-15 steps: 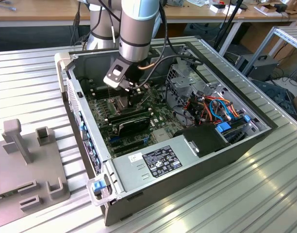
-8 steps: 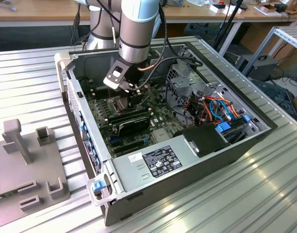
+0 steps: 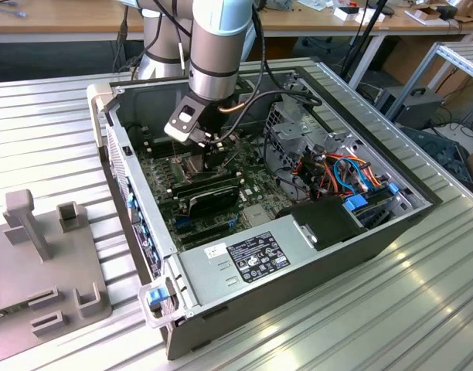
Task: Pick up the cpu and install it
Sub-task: 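Place the cpu into insertion slot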
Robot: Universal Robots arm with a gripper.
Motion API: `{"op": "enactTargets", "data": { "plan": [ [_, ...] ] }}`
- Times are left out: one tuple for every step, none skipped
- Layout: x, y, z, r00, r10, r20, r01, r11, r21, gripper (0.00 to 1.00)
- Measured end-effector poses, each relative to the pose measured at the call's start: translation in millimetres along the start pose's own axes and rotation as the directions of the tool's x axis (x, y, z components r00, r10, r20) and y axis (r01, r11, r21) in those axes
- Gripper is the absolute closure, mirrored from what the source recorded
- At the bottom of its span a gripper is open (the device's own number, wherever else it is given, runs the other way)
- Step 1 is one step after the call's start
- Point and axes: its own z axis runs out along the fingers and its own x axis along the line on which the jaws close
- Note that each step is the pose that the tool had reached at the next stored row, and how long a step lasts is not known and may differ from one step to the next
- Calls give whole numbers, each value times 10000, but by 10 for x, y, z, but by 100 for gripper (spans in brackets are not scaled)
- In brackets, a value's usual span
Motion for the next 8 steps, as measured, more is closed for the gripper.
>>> {"op": "enactTargets", "data": {
  "plan": [
    [0,0,3,10000,0,1,0,10000,1,46],
    [1,0,9,10000,1,1,-1,10000,1,46],
    [1,-1,13,10000,2,1,-2,10000,1,46],
    [0,-2,20,10000,2,3,-2,10000,2,46],
    [1,-1,24,10000,2,2,-2,10000,1,46],
    [1,-1,29,10000,2,1,-2,10000,1,46],
    [1,-2,33,10000,2,1,-2,10000,1,46],
    [1,-2,33,10000,2,3,-2,10000,2,46]
  ]
}}
